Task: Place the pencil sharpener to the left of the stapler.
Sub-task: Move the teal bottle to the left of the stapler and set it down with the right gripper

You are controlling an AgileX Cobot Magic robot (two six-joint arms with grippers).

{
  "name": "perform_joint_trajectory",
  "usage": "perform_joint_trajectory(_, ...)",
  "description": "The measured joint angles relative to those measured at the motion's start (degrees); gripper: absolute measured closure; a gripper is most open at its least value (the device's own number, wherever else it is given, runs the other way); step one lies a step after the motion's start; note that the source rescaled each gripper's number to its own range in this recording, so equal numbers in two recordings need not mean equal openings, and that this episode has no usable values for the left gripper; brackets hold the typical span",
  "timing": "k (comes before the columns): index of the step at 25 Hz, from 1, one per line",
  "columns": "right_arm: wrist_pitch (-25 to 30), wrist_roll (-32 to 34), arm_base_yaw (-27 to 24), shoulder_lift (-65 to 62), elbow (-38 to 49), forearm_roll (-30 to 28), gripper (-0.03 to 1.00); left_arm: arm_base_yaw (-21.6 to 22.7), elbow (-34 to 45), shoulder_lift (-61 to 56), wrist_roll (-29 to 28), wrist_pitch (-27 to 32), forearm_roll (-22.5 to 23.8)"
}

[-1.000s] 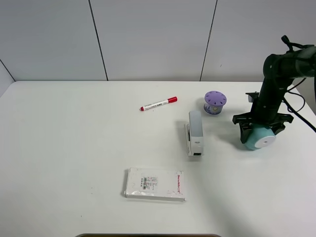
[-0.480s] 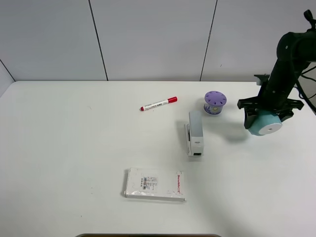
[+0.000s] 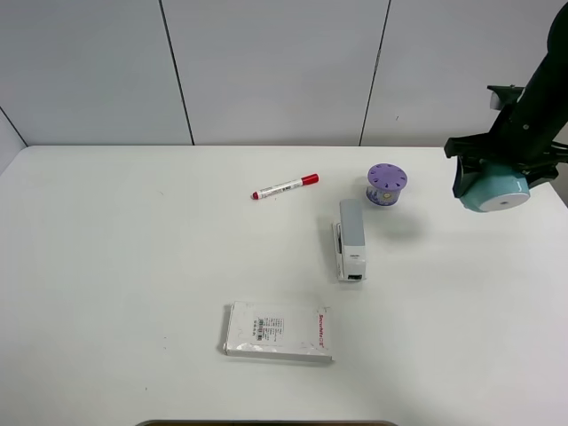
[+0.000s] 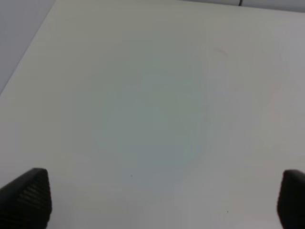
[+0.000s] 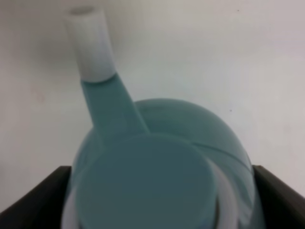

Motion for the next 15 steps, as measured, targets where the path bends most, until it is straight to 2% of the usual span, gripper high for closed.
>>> perform_joint_trajectory(4, 0.86, 0.27, 1.31, -0.90, 0.00, 1.04, 0.97, 0.00, 0.00, 0.00, 0.00, 0.00, 0.00)
perform_joint_trajectory(11, 0.92, 0.57, 8.14, -1.15, -0.21, 1.52, 0.97, 0.00, 0.00, 0.00, 0.00, 0.00, 0.00)
perform_joint_trajectory(15, 0.96, 2.16, 11.70, -0.97, -3.60, 1.52, 0.97, 0.00, 0.00, 0.00, 0.00, 0.00, 0.00)
